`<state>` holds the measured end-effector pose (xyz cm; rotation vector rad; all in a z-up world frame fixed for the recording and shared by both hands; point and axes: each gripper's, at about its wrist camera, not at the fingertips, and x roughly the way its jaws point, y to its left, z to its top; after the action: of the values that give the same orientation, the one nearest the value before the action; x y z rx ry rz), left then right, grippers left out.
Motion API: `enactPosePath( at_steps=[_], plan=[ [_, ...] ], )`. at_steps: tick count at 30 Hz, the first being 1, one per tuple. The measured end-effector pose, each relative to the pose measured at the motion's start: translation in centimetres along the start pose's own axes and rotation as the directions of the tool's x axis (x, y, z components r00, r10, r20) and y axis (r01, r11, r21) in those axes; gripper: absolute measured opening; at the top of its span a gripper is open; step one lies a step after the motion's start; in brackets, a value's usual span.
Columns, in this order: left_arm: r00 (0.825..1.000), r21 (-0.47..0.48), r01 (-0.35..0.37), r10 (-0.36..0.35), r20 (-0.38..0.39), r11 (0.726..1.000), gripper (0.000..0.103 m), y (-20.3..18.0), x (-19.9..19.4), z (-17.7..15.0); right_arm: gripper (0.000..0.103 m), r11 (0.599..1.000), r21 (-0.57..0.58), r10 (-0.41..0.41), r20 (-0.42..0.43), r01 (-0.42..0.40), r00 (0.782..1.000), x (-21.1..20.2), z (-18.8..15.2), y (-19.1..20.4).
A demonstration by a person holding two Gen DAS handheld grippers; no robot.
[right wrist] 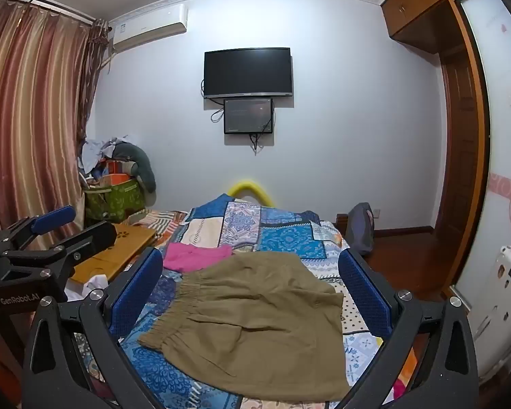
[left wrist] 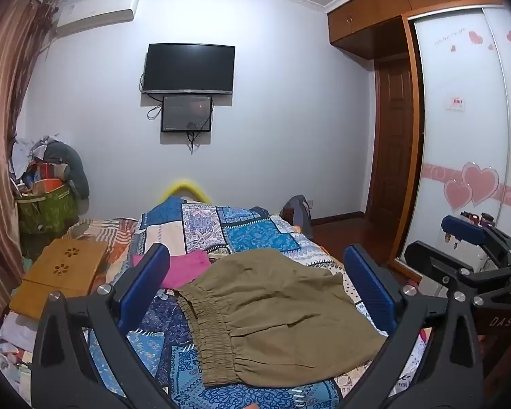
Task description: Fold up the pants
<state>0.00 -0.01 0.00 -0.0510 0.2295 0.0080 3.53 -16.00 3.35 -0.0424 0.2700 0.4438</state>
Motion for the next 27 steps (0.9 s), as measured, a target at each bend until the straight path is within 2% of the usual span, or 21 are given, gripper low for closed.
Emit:
enactPosePath(
  at_steps=[27],
  plan=[
    [1.000, 0.029, 0.013, -0.013, -0.004, 0.999, 0.103, -0.5, 0.3, -0.1, 0.103, 1.000, 0.007, -0.008, -0.018, 0.009, 1.000, 0.3, -0.1, -0.2]
  ],
)
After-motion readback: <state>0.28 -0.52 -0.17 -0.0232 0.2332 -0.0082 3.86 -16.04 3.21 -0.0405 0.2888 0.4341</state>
